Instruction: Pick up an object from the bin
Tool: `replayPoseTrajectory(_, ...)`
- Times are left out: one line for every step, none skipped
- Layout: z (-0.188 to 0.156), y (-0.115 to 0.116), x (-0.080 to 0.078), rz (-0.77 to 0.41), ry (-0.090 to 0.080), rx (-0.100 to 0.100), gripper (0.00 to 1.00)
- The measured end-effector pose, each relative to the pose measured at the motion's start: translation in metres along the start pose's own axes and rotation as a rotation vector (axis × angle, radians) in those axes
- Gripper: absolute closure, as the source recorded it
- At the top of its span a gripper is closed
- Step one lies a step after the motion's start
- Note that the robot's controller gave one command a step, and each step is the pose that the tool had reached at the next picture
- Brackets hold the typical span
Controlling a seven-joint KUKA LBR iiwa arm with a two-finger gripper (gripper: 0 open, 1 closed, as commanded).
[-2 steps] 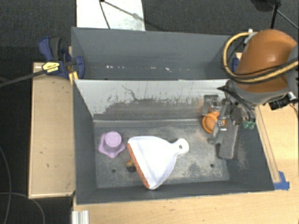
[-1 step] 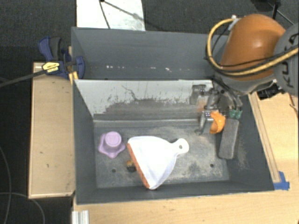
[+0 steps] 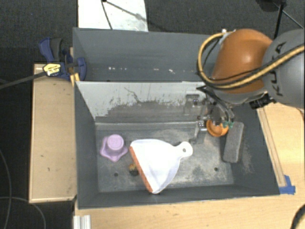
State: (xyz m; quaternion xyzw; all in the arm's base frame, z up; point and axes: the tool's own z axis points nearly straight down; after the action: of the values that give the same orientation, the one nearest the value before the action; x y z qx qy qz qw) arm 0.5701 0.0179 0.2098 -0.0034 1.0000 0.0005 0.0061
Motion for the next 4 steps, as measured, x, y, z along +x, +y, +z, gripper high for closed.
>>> replayPoseTrajectory(0.054,0.0,0.015,0.068,0.009,0.001,0.0)
replayPoseTrajectory(0.061,-0.036,0.001,-0.115,0.009,-0.001,0.0)
replayPoseTrajectory(0.063,-0.048,-0.002,-0.168,0.006,0.0,0.0)
replayPoseTrajectory(0.066,-0.058,-0.004,-0.2,0.005,0.001,0.0)
